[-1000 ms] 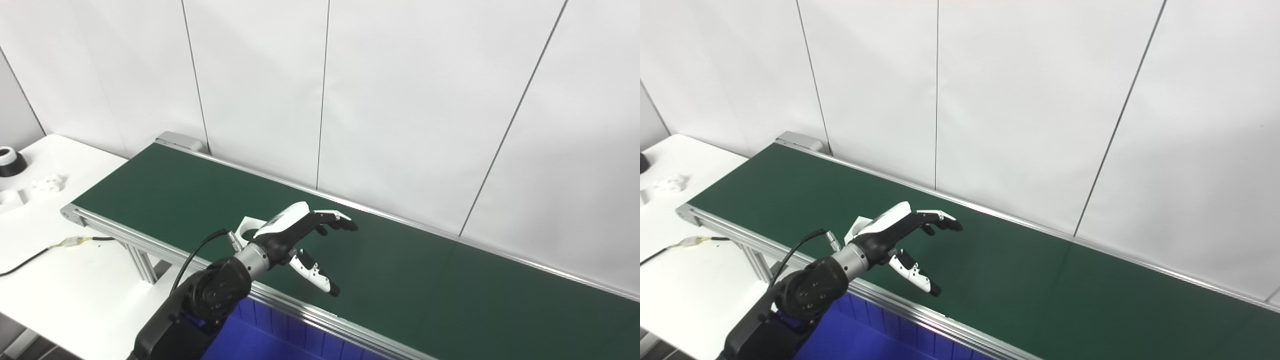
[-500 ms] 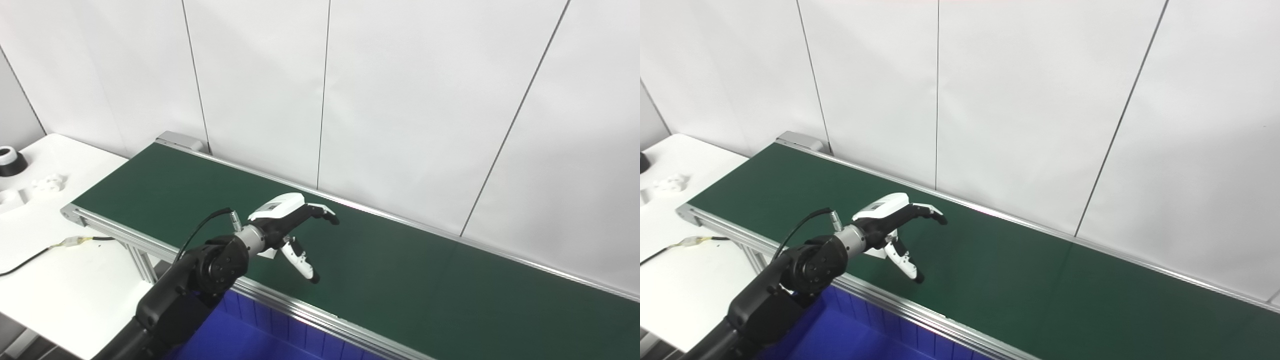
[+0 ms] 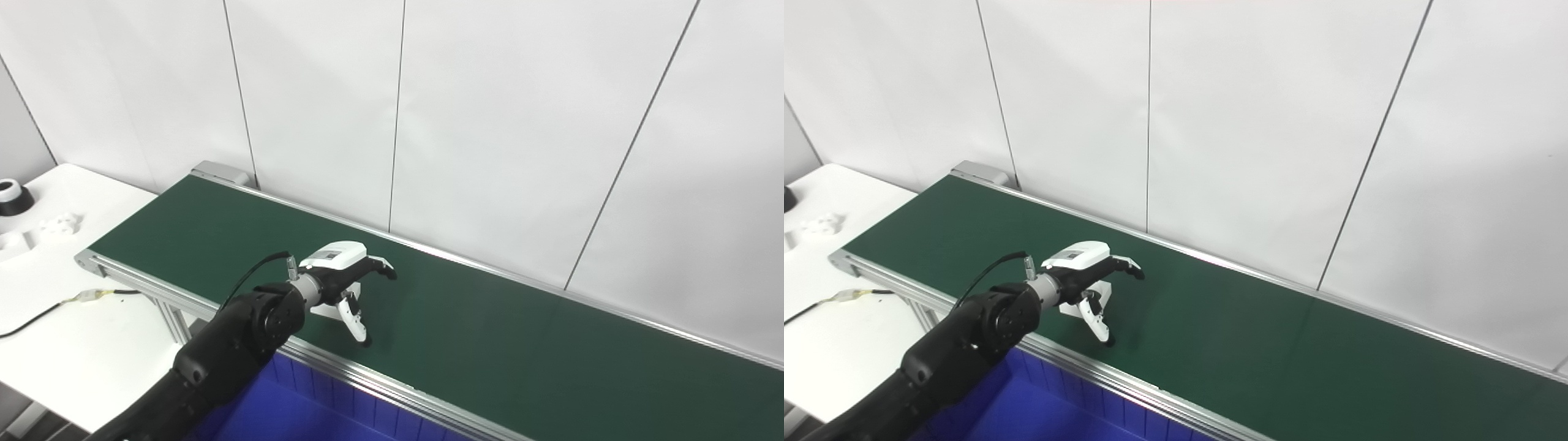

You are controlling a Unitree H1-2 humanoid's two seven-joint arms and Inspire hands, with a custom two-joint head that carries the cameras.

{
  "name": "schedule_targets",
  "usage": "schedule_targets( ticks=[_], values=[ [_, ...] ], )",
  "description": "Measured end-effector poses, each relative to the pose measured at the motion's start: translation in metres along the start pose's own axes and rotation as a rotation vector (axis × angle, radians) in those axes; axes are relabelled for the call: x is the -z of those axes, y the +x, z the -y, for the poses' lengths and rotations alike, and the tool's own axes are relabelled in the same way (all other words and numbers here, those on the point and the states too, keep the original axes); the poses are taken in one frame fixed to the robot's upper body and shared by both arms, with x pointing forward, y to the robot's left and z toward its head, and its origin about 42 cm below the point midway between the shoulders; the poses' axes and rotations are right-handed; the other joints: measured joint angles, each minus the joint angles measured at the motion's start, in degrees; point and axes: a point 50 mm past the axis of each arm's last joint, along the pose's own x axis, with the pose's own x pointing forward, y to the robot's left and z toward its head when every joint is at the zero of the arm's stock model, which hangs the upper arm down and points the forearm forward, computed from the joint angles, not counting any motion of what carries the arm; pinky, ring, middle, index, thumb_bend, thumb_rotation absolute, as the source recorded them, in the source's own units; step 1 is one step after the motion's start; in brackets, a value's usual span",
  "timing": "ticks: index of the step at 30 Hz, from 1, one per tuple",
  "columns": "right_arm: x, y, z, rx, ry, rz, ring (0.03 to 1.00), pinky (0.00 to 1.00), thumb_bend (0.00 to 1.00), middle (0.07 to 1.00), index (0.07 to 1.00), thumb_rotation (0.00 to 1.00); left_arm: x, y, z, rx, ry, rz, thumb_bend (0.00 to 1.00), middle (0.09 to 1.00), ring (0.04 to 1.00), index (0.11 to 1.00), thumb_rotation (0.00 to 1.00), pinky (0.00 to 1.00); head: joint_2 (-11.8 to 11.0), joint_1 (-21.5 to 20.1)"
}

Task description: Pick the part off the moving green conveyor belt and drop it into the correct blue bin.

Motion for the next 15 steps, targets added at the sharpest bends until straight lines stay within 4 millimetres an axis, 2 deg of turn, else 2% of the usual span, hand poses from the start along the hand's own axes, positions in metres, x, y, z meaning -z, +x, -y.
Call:
schedule_targets(
  ticks=[8, 15],
  values=[
    [0.0, -0.001, -0.001, -0.001, -0.001, 0.0, 0.704, 0.62, 0.59, 0.758, 0.789, 0.41, 0.014, 0.011, 0.011, 0.038, 0.021, -0.055, 0.9, 0.884, 0.897, 0.821, 0.03, 0.85, 0.1, -0.3],
    [0.0, -0.003, -0.001, -0.002, -0.001, 0.003, 0.701, 0.62, 0.59, 0.755, 0.786, 0.42, 0.016, 0.021, 0.007, 0.034, 0.04, -0.062, 0.9, 0.887, 0.888, 0.821, 0.04, 0.85, 0.4, -0.5]
  ],
)
